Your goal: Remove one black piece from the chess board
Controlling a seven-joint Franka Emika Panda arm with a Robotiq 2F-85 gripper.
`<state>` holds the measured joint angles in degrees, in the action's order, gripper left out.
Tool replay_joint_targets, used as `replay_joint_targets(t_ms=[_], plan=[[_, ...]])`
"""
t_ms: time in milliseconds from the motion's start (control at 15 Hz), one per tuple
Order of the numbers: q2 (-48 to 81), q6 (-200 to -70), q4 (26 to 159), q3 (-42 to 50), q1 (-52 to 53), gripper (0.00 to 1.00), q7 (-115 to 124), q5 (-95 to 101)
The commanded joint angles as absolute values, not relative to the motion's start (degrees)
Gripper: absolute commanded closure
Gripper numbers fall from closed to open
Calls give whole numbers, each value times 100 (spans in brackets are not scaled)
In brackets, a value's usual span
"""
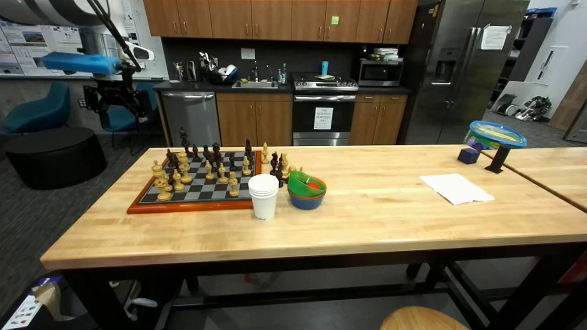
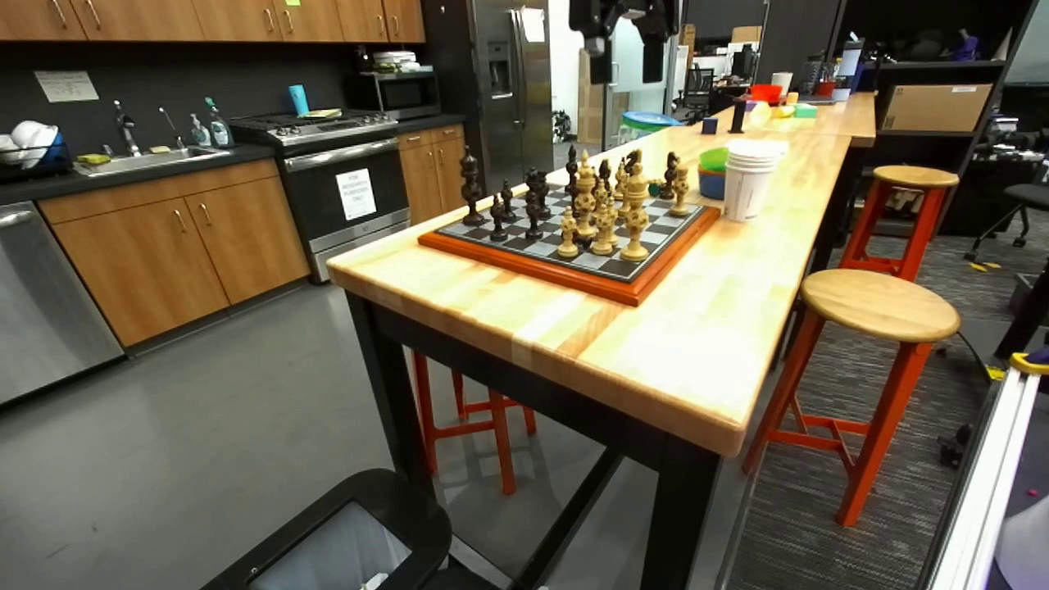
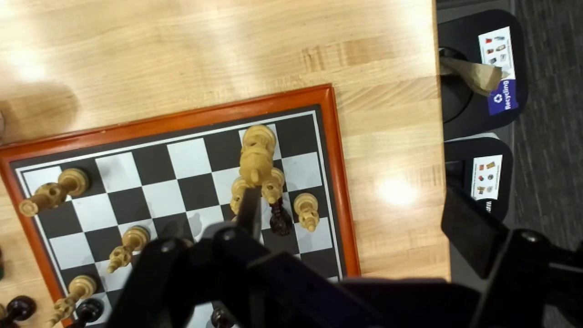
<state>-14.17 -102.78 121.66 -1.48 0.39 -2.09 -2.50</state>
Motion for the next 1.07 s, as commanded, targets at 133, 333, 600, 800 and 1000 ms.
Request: replay_joint_targets(t_ms=[133,333,600,800,1000], plan=[[-904,-10302,11661,-8,35,0,-461,-266],[-196,-10284,10967,60,26,0,-806,-245],[911,-10084,9896,157,-114,0,-1216,-279],[1619,-9873,9118,223,-328,0,-1479,-275],[2212,-9543,8365,270,-584,0,-1678,-256]])
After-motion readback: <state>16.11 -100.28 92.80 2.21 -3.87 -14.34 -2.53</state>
